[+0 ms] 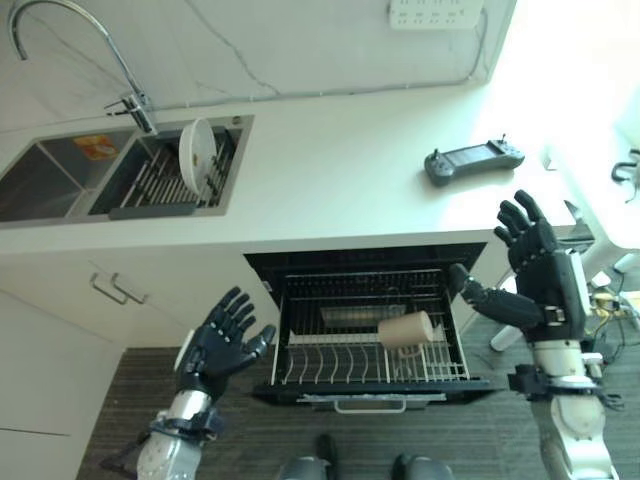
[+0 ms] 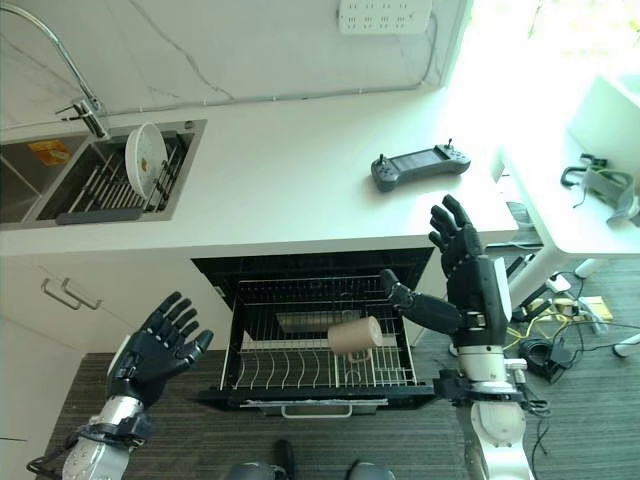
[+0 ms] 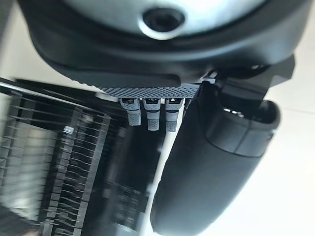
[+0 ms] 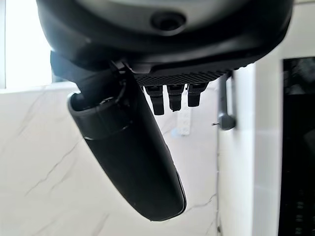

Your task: Place the dishes in the dishwasher.

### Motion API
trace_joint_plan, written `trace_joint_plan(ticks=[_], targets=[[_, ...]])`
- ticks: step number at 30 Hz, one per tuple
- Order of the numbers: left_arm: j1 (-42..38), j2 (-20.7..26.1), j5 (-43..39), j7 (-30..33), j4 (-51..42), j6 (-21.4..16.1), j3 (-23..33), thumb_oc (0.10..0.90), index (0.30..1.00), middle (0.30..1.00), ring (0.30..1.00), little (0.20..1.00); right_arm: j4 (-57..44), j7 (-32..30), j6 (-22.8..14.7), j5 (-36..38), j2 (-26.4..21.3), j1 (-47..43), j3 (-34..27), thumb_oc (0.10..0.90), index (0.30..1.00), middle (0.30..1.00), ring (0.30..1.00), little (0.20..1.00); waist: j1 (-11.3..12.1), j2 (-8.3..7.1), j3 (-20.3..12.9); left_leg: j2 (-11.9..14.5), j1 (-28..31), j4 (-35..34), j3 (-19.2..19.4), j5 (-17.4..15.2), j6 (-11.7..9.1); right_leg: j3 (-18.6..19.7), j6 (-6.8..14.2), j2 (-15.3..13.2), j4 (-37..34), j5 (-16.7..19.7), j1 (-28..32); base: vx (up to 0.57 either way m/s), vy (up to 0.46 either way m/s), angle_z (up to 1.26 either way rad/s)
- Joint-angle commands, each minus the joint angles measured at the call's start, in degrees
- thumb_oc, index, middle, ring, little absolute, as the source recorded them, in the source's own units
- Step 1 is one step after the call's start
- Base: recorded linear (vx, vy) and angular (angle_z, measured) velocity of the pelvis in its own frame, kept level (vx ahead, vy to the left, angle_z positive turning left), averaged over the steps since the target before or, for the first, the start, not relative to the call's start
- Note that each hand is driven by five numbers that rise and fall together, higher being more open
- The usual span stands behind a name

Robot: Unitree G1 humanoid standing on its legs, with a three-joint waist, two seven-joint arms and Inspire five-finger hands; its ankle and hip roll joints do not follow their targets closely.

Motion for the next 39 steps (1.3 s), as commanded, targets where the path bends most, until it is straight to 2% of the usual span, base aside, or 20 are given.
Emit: trace_joint_plan(ticks=[1,6,9,10,14,19,27,32,35,36,39], targets=[[-7.3,3.7,-0.1,-0.3,-7.7,-14.2,2.4,0.8,0.9,0.9,0.9,0.9,-4.4,1.6,-1.2,1.5,-2.0,-6.3,-0.2,0.8,0.9,0.9,0.9,0.9,-0.5,-0.92,-0.2,0.8,1.7,9.2,-0.9,-16.8,2.1,-2.9,1.7,0.5,-5.1,-2.9,4.5,-0.08,-0.036,-0.01],[-12.6,4.0,5.9,8.8,-8.3,-17.0,-1.6,0.8,0.9,0.9,0.9,0.9,-2.2,2.6,2.3,2.2,-1.6,-7.9,2.0,0.8,0.9,0.9,0.9,0.9,-1.6,-1.64,-0.8,1.1,2.8,9.2,-0.4,-17.4,2.0,-2.2,1.8,0.9,-5.1,-2.8,4.9,0.04,-0.031,-0.07],[-12.8,3.7,9.3,12.4,-8.0,-18.8,-2.2,0.8,0.9,0.9,0.9,0.9,-1.8,2.9,1.8,1.7,-1.2,-7.8,2.6,0.8,0.9,0.9,0.9,0.9,-1.9,-1.92,-0.8,1.1,3.2,9.2,-0.4,-17.7,2.0,-1.6,1.7,1.0,-5.1,-2.8,5.0,0.02,-0.02,-0.11],[-17.1,2.9,14.2,10.8,-3.6,-10.5,-9.7,0.8,0.9,0.9,0.9,0.9,4.3,2.4,7.5,10.7,0.7,-14.0,2.8,0.8,0.9,0.9,0.9,0.9,-3.3,-0.18,0.1,-1.1,3.6,9.2,-3.0,-17.4,3.5,2.6,0.3,5.5,-5.1,-2.0,5.5,-0.01,-0.058,0.01],[-17.9,3.4,14.1,11.6,-2.6,-11.4,-9.2,0.8,0.9,0.9,0.9,0.9,4.1,1.7,4.1,11.6,1.7,-12.3,3.2,0.8,0.9,0.9,0.9,0.9,-3.4,-0.06,-1.0,-1.1,1.5,9.2,-5.9,-15.7,2.2,2.8,0.0,6.5,-5.1,-2.4,5.6,-0.03,-0.1,0.09],[-16.7,3.0,14.8,13.0,-2.5,-12.7,-6.8,0.8,0.9,0.9,0.9,0.9,3.1,-1.6,2.1,7.7,2.3,-10.8,2.0,0.8,0.9,0.9,0.9,0.9,-2.8,0.16,-0.9,-1.3,0.7,9.2,-7.6,-15.0,1.3,2.3,-0.4,6.7,-5.1,-3.2,6.0,-0.03,-0.05,-0.01],[-12.9,2.9,14.5,15.1,-2.8,-15.9,-2.4,0.8,0.9,0.9,0.9,0.9,1.8,-4.9,0.9,5.6,2.1,-10.6,1.4,0.8,0.9,0.9,0.9,0.9,-1.0,0.48,-0.3,-2.1,0.1,9.2,-9.9,-14.1,0.8,0.9,-1.2,6.6,-5.1,-3.7,6.7,-0.03,-0.011,0.21],[-11.3,2.7,15.1,16.6,-2.7,-15.5,-0.1,0.8,0.9,0.9,0.9,0.9,1.7,-5.0,-0.2,5.1,2.3,-10.5,1.2,0.8,0.9,0.9,0.9,0.9,-0.1,0.63,0.0,-2.4,0.4,9.2,-10.4,-14.0,0.7,0.3,-1.3,6.5,-5.1,-3.9,7.2,0.0,0.011,0.11],[-10.4,1.9,14.0,18.7,-0.1,-12.2,1.3,0.8,0.9,0.9,0.9,0.9,1.1,-6.2,-1.8,4.2,1.8,-9.5,-0.4,0.8,0.9,0.9,0.9,0.9,-0.5,0.31,0.6,-1.3,2.4,9.2,-5.4,-14.5,1.1,-2.0,-1.3,5.1,-5.1,-3.9,7.9,0.0,0.117,0.26],[-10.0,1.4,14.0,20.4,3.4,-12.2,1.7,0.8,0.9,0.9,0.9,0.9,1.7,-7.4,-2.9,4.0,1.5,-9.4,-1.0,0.8,0.9,0.9,0.9,0.9,-0.6,-0.2,0.9,-0.1,2.9,9.2,-4.0,-14.3,0.5,-2.8,-1.4,4.4,-5.1,-3.7,8.1,0.0,0.256,0.38],[-7.1,1.5,16.8,23.3,10.6,-12.5,3.8,0.8,0.9,0.9,0.9,0.9,3.7,-8.4,-4.4,4.2,0.2,-10.1,-1.7,0.8,0.9,0.9,0.9,0.9,0.6,-0.48,1.1,1.7,2.2,9.2,-8.4,-13.6,-1.0,-1.6,-1.2,3.1,-5.1,-3.8,8.4,0.06,0.491,0.27]])
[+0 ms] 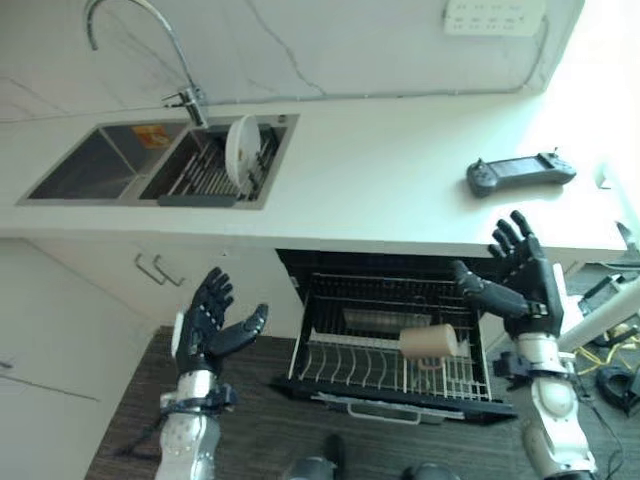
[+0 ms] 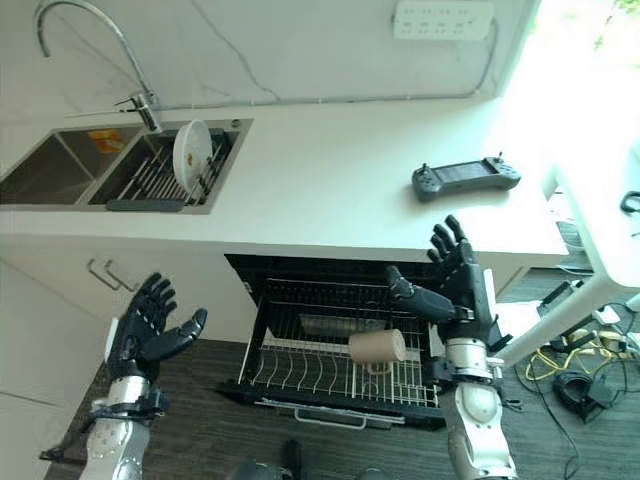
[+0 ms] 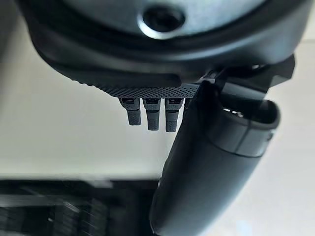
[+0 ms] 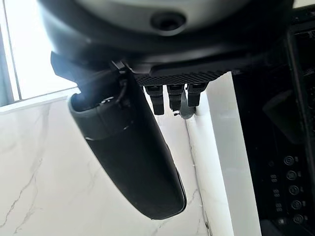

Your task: Place the dishes in the dishwasher.

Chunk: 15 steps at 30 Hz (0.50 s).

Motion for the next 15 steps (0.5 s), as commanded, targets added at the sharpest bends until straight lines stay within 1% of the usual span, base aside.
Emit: trace_joint_plan(ticks=[1,2,3,4,5,6,8,9,10,11,12,14,15], targets=[[-0.9,3.8,0.7,2.1,-3.7,-4.4,6.1,0.8,0.9,0.9,0.9,0.9,-5.0,-1.0,-9.8,-2.0,-2.1,-4.6,-4.6,0.8,0.9,0.9,0.9,0.9,0.0,-1.27,-1.8,3.9,2.6,4.4,-3.6,-9.9,-2.1,4.2,-0.6,4.6,-4.7,-2.6,2.5,0.1,0.747,-0.15],[-1.2,3.8,1.0,1.3,1.1,-3.6,5.6,0.8,0.9,0.9,0.9,0.9,-5.2,-1.7,-9.3,-1.7,-2.8,-4.5,-5.7,0.8,0.9,0.9,0.9,0.9,-0.4,-0.94,-2.0,4.0,2.5,4.4,-2.8,-10.7,-1.8,3.5,0.4,3.1,-4.7,-2.3,2.4,0.11,0.872,-0.11],[-1.8,2.9,-0.2,-0.2,5.8,-3.3,4.7,0.8,0.9,0.9,0.9,0.9,-5.4,-2.6,-8.9,-0.9,-3.0,-4.3,-6.8,0.8,0.9,0.9,0.9,0.9,-0.6,-0.97,-1.8,3.3,3.0,4.4,-2.1,-11.5,-0.8,3.4,2.2,1.0,-4.7,-1.0,2.2,0.11,0.831,0.3],[-1.7,2.3,0.8,-0.3,9.3,-3.5,3.5,0.8,0.9,0.9,0.9,0.9,-5.7,-3.7,-9.1,-1.4,-2.6,-4.3,-7.4,0.8,0.9,0.9,0.9,0.9,-0.4,-1.12,-1.5,1.8,3.2,4.4,-2.4,-12.4,0.8,4.0,3.6,-0.4,-4.7,0.6,1.2,0.08,0.763,0.28],[-1.1,1.1,0.1,-0.5,12.5,-2.9,2.5,0.8,0.9,0.9,0.9,0.9,-6.2,-4.0,-8.8,-1.2,-1.9,-4.2,-8.5,0.8,0.9,0.9,0.9,0.9,-0.2,-1.05,-1.2,0.3,3.4,4.4,-2.4,-13.1,2.5,4.6,4.7,-1.6,-4.7,2.4,0.4,0.06,0.611,0.18],[-0.6,0.1,-1.4,-0.4,14.5,-2.2,2.1,0.8,0.9,0.9,0.9,0.9,-6.2,-4.2,-8.7,-0.9,-1.5,-4.3,-9.0,0.8,0.9,0.9,0.9,0.9,0.1,-0.95,-1.2,-0.4,3.2,4.4,-2.2,-13.3,3.3,4.3,5.1,-2.1,-4.7,4.1,-0.2,0.04,0.457,-0.18],[0.4,-1.3,-3.3,-1.0,17.7,-1.7,2.5,0.8,0.9,0.9,0.9,0.9,-5.9,-3.7,-8.4,-0.8,-0.9,-5.2,-9.3,0.8,0.9,0.9,0.9,0.9,1.0,-0.79,-1.2,-0.5,3.6,4.4,-0.6,-14.0,4.0,2.2,5.8,-2.6,-4.7,6.5,-0.2,0.02,0.277,-0.25],[0.9,-2.1,-3.5,-3.1,20.1,-0.5,2.5,0.8,0.9,0.9,0.9,0.9,-6.0,-3.4,-8.1,-0.6,-0.9,-5.8,-9.3,0.8,0.9,0.9,0.9,0.9,1.3,-0.58,-1.3,-0.3,3.3,4.4,0.0,-14.3,4.4,1.4,6.0,-1.1,-4.7,7.0,-0.1,0.01,0.183,-0.31],[0.9,-2.8,-4.0,-4.7,21.8,0.5,2.1,0.8,0.9,0.9,0.9,0.9,-6.3,-3.6,-8.0,-0.2,-1.3,-5.8,-9.5,0.8,0.9,0.9,0.9,0.9,1.2,-0.74,-1.4,-0.5,2.8,4.4,-0.3,-14.6,4.9,1.8,5.7,1.1,-4.7,6.4,-0.2,0.0,0.109,-0.42],[1.0,-2.9,-4.1,-4.9,21.9,0.7,2.1,0.8,0.9,0.9,0.9,0.9,-6.3,-3.6,-8.0,-0.1,-1.3,-5.8,-9.5,0.8,0.9,0.9,0.9,0.9,1.2,-0.74,-1.4,-0.6,2.8,4.4,-0.3,-14.6,4.9,1.8,5.6,1.3,-4.7,6.3,-0.2,0.01,0.041,-0.36],[1.3,-4.1,-5.7,-7.3,24.5,3.5,1.7,0.8,0.9,0.9,0.9,0.9,-6.8,-3.3,-8.0,0.3,-1.6,-5.6,-10.0,0.8,0.9,0.9,0.9,0.9,0.6,-0.93,-1.4,-1.2,2.3,4.4,-0.8,-14.9,5.2,2.6,4.4,5.5,-4.7,5.3,-0.1,0.01,0.022,0.1],[1.2,-4.9,-4.7,-9.9,28.0,7.9,1.1,0.8,0.9,0.9,0.9,0.9,-7.4,-2.8,-8.1,1.3,-2.6,-5.6,-10.5,0.8,0.9,0.9,0.9,0.9,0.2,-1.48,-1.3,-2.7,1.9,4.4,-1.4,-14.8,5.0,3.2,3.0,9.9,-4.7,4.7,-0.4,-0.01,-0.009,0.08],[1.0,-5.4,-3.8,-11.3,31.0,10.4,0.5,0.8,0.9,0.9,0.9,0.9,-7.6,-2.5,-8.2,2.2,-3.7,-5.9,-10.8,0.8,0.9,0.9,0.9,0.9,0.0,-1.8,-1.1,-3.4,1.5,4.4,-1.5,-14.5,4.8,3.6,2.6,11.1,-4.7,4.6,-1.0,-0.04,-0.055,-0.2]])
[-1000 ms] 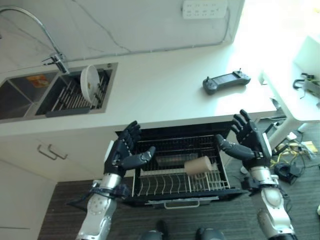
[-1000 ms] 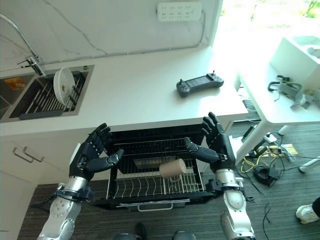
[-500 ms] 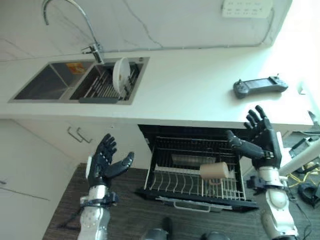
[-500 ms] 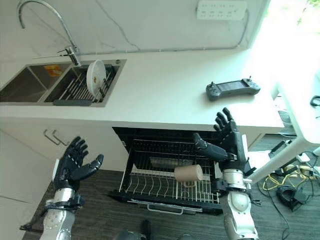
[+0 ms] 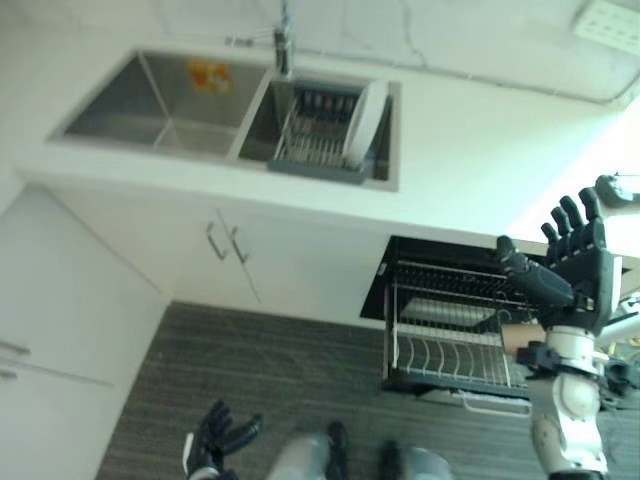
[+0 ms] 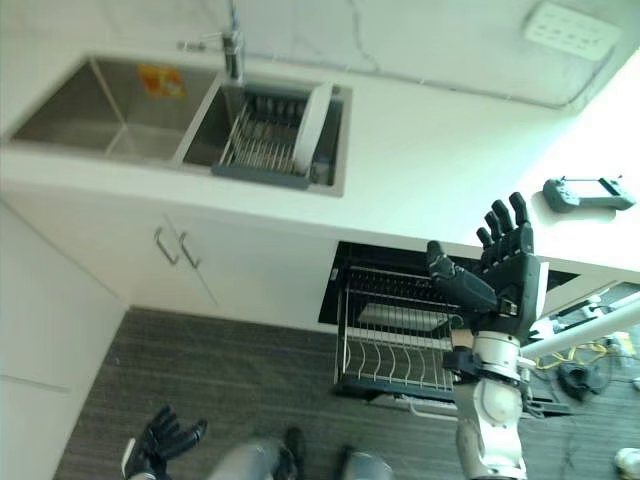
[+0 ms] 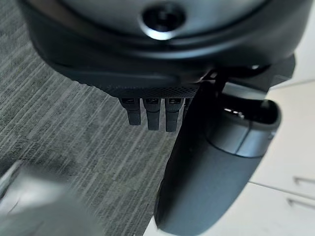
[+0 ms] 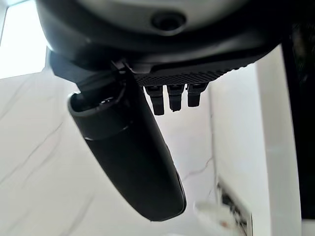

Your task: Place the dishes in the dishwasher.

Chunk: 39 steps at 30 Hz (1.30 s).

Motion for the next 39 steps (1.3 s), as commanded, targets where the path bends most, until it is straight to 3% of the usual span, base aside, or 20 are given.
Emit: trace_joint_plan(ticks=[1,3,5,14,23,25,27,29,32,33,34,36,39], targets=[[-0.3,0.3,-0.3,-5.4,0.6,4.7,-1.8,0.8,0.9,0.9,0.9,0.9,-4.0,0.7,-6.2,2.4,-4.8,-6.3,-5.7,0.8,0.9,0.9,0.9,0.9,-1.1,1.44,-1.7,-3.5,7.3,-8.4,1.2,-4.4,3.7,-1.8,-2.9,4.8,-11.5,1.4,4.4,-0.04,-0.09,-0.09],[-0.9,0.0,-0.2,-5.1,3.7,7.6,-2.0,0.8,0.9,0.9,0.9,0.9,-4.5,1.0,-5.1,3.1,-5.8,-6.5,-6.3,0.8,0.9,0.9,0.9,0.9,-2.0,1.09,-1.7,-3.8,7.6,-8.4,1.8,-4.1,3.2,-0.6,-4.1,5.3,-11.5,-1.4,4.0,-0.01,-0.097,-0.03],[-1.1,-0.3,0.5,-5.7,5.6,7.6,-2.1,0.8,0.9,0.9,0.9,0.9,-4.9,1.2,-4.6,2.9,-6.2,-6.4,-6.5,0.8,0.9,0.9,0.9,0.9,-2.5,1.09,-1.6,-3.8,8.3,-8.4,2.4,-3.9,2.7,-0.3,-4.9,5.4,-11.5,-2.7,4.3,0.04,-0.069,0.16],[-2.4,0.4,5.9,-3.2,8.5,13.0,-4.1,0.8,0.9,0.9,0.9,0.9,-6.0,-0.1,-3.0,0.7,-5.6,-6.3,-5.0,0.8,0.9,0.9,0.9,0.9,-4.3,1.68,-1.6,-3.4,11.0,-8.4,3.7,-4.1,1.7,0.5,-5.6,5.7,-11.5,-3.5,5.5,0.08,-0.081,0.02],[-2.5,0.5,9.5,0.1,9.7,14.5,-5.2,0.8,0.9,0.9,0.9,0.9,-6.7,-2.2,-2.9,-2.1,-5.8,-7.1,-2.9,0.8,0.9,0.9,0.9,0.9,-4.0,1.3,-0.4,-4.5,13.7,-8.4,4.0,-4.0,1.5,1.3,-6.7,4.7,-11.5,-3.8,6.7,0.09,-0.058,-0.01],[-2.5,0.2,9.6,0.9,10.0,14.4,-5.4,0.8,0.9,0.9,0.9,0.9,-6.5,-2.6,-3.1,-2.5,-6.3,-7.0,-2.7,0.8,0.9,0.9,0.9,0.9,-3.4,0.34,0.1,-5.5,14.3,-7.9,3.8,-1.8,0.8,2.1,-7.2,3.8,-11.5,-3.8,7.3,0.11,-0.06,-0.11],[-2.3,0.0,10.5,1.4,9.8,15.1,-5.5,0.8,0.9,0.9,0.9,0.9,-6.1,-2.7,-3.7,-2.7,-6.3,-6.8,-2.6,0.8,0.9,0.9,0.9,0.9,-2.8,0.0,1.0,-5.2,11.1,-4.5,2.8,0.8,-0.4,2.5,-7.6,4.0,-11.5,-3.5,7.7,0.11,-0.054,-0.09],[-1.4,-0.6,11.0,1.5,9.9,15.9,-5.3,0.8,0.9,0.9,0.9,0.9,-6.0,-2.6,-3.9,-4.3,-5.8,-7.9,-1.5,0.8,0.9,0.9,0.9,0.9,-1.7,0.74,1.7,-4.5,8.4,-8.4,1.2,4.3,-1.5,3.1,-7.2,5.2,-11.5,-3.8,8.6,0.17,0.034,0.01],[-0.8,-1.1,9.5,1.4,11.2,15.3,-5.2,0.8,0.9,0.9,0.9,0.9,-5.9,-2.4,-3.2,-4.7,-6.5,-9.7,0.1,0.8,0.9,0.9,0.9,0.9,-0.4,1.64,2.2,-2.9,2.8,-8.4,-1.2,7.6,-3.4,3.6,-7.5,6.7,-11.5,-4.7,9.5,0.16,0.091,-0.47],[-0.3,-1.6,8.4,1.4,12.2,15.0,-5.0,0.8,0.9,0.9,0.9,0.9,-5.8,-2.1,-2.9,-5.2,-6.9,-11.2,1.6,0.8,0.9,0.9,0.9,0.9,0.6,2.09,2.2,-1.8,-1.2,-8.4,-3.7,10.3,-4.7,4.6,-7.8,7.3,-11.5,-5.7,10.5,0.23,0.191,-0.75],[-0.2,-1.6,7.9,1.0,13.0,14.9,-4.7,0.8,0.9,0.9,0.9,0.9,-5.8,-1.8,-2.8,-5.7,-7.1,-11.9,2.2,0.8,0.9,0.9,0.9,0.9,1.0,2.23,2.0,-1.4,-2.8,-8.4,-4.8,10.9,-5.0,5.2,-7.7,7.2,-11.5,-6.2,11.2,0.3,0.254,-0.77],[-0.3,-1.4,8.5,0.7,13.6,15.0,-4.4,0.8,0.9,0.9,0.9,0.9,-6.0,-1.3,-2.9,-5.8,-7.7,-12.4,2.9,0.8,0.9,0.9,0.9,0.9,1.2,2.2,1.7,-0.9,-3.1,-8.4,-5.8,10.9,-4.6,6.1,-7.5,6.6,-11.5,-6.5,11.7,0.27,0.282,-1.05],[-1.8,-0.3,9.8,0.6,15.1,15.5,-4.0,0.8,0.9,0.9,0.9,0.9,-7.0,-0.9,-2.8,-5.9,-8.5,-12.4,2.7,0.8,0.9,0.9,0.9,0.9,0.5,2.36,-0.3,-1.4,0.1,-8.4,-3.3,4.6,-1.4,4.9,-5.8,3.7,-11.5,-6.8,12.6,0.38,0.464,-1.1]])
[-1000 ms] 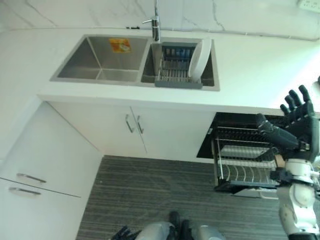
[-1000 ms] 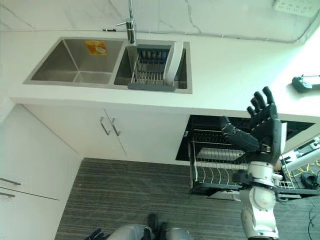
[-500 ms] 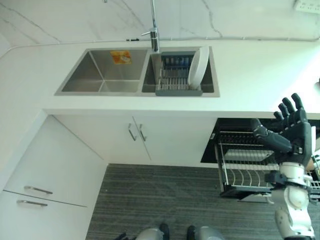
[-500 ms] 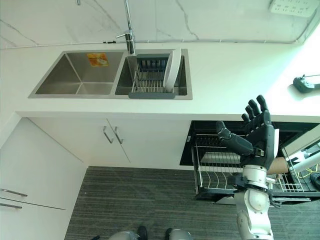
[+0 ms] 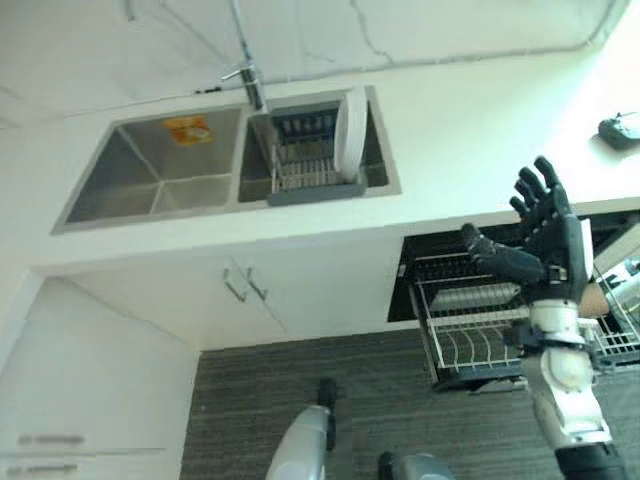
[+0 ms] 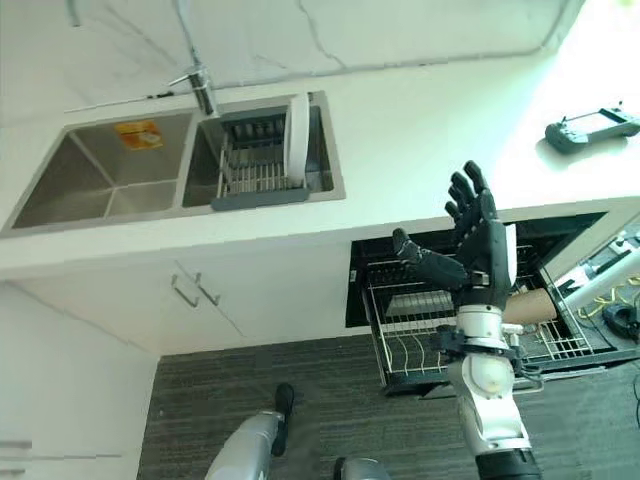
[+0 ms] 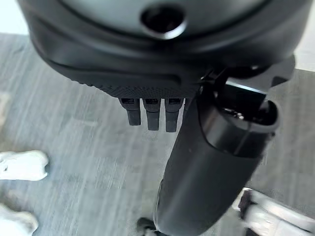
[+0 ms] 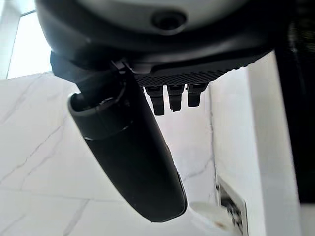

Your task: Place the dishes in the dishwasher.

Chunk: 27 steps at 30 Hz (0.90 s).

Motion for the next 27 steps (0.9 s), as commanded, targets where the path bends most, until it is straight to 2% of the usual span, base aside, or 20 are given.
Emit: trace_joint_plan(ticks=[1,7,12,13,15,16,18,22,25,27], targets=[[-1.8,2.3,1.2,0.6,-0.7,-1.3,-1.5,0.8,0.9,0.9,0.9,0.9,-6.2,0.7,-5.7,-1.5,-1.2,-5.2,-2.7,0.8,0.9,0.9,0.9,0.9,-0.3,-0.62,-3.6,-0.6,2.9,4.6,0.7,-9.4,1.0,-13.6,1.4,0.5,-5.2,1.6,3.5,0.25,0.334,-0.51],[-2.5,3.5,1.1,0.9,1.1,-2.8,-1.9,0.8,0.9,0.9,0.9,0.9,-6.7,0.2,-6.3,-1.0,-0.5,-4.6,-3.8,0.8,0.9,0.9,0.9,0.9,-1.0,0.42,-5.1,-3.2,6.0,4.6,-1.6,-13.6,4.9,-15.5,3.9,-1.2,-4.0,8.0,1.9,0.15,0.241,-0.07],[-2.8,3.9,1.0,1.1,1.4,-3.0,-1.9,0.8,0.9,0.9,0.9,0.9,-6.5,0.6,-7.4,-0.9,0.0,-4.7,-3.9,0.8,0.9,0.9,0.9,0.9,-0.4,0.13,-5.4,-5.0,6.1,4.6,-1.6,-14.7,6.7,-16.5,4.7,-2.0,0.2,9.7,0.2,0.05,0.146,-0.06],[-2.8,4.0,0.6,1.3,1.4,-3.0,-1.7,0.8,0.9,0.9,0.9,0.9,-6.4,1.3,-7.3,-0.2,-0.1,-5.1,-3.8,0.8,0.9,0.9,0.9,0.9,0.0,0.08,-5.4,-4.9,6.2,4.6,-1.1,-14.8,6.7,-17.8,4.9,-2.4,0.1,9.7,-0.2,-0.02,0.076,-0.25],[-2.9,3.8,-0.8,1.8,1.0,-2.7,-1.1,0.8,0.9,0.9,0.9,0.9,-5.8,3.0,-7.5,0.9,-0.4,-7.0,-2.2,0.8,0.9,0.9,0.9,0.9,1.4,0.46,-5.0,-3.5,6.4,4.6,0.7,-14.9,6.0,-21.9,5.2,-3.3,-4.8,9.8,-2.2,-0.04,-0.002,-0.61],[-2.9,3.9,-0.9,1.7,0.8,-2.3,-0.7,0.8,0.9,0.9,0.9,0.9,-5.8,3.1,-7.4,0.8,-0.5,-7.7,-1.6,0.8,0.9,0.9,0.9,0.9,1.7,0.35,-4.6,-3.4,7.3,4.6,0.9,-15.9,5.8,-21.9,5.8,-4.1,-5.2,9.8,-3.5,-0.05,-0.044,-1.33],[-3.0,4.2,-0.8,1.5,-0.1,-1.0,0.1,0.8,0.9,0.9,0.9,0.9,-5.5,3.7,-7.3,1.4,-0.5,-9.0,-1.0,0.8,0.9,0.9,0.9,0.9,2.2,0.46,-3.8,-2.8,7.2,4.6,1.7,-15.4,5.7,-21.7,5.2,-4.3,-5.2,9.0,-4.9,-0.05,-0.062,-0.99],[-1.7,3.9,-0.3,1.0,0.5,-1.7,-0.7,0.8,0.9,0.9,0.9,0.9,-6.3,6.4,-7.2,4.5,-0.5,-9.9,-0.8,0.8,0.9,0.9,0.9,0.9,2.7,-0.42,-4.4,-1.9,6.8,4.6,2.9,-15.3,4.7,-21.7,5.9,-5.2,-5.2,8.1,-6.8,0.03,-0.138,0.07],[-1.3,3.1,1.6,1.7,-0.1,-2.0,-2.1,0.8,0.9,0.9,0.9,0.9,-8.9,8.1,-3.6,8.5,0.5,-12.3,0.3,0.8,0.9,0.9,0.9,0.9,3.0,-1.19,-4.4,-0.7,6.7,4.6,4.3,-15.2,3.6,-22.2,5.4,-5.8,-5.2,7.2,-7.2,0.04,-0.136,0.09],[-1.2,3.0,2.3,1.8,-0.4,-2.2,-2.8,0.8,0.9,0.9,0.9,0.9,-9.1,7.9,-2.6,9.1,0.7,-13.3,0.9,0.8,0.9,0.9,0.9,0.9,3.2,-1.31,-4.5,-0.4,6.7,4.6,4.5,-15.2,3.2,-22.3,5.2,-5.8,-5.2,7.0,-7.0,0.07,-0.089,0.08]])
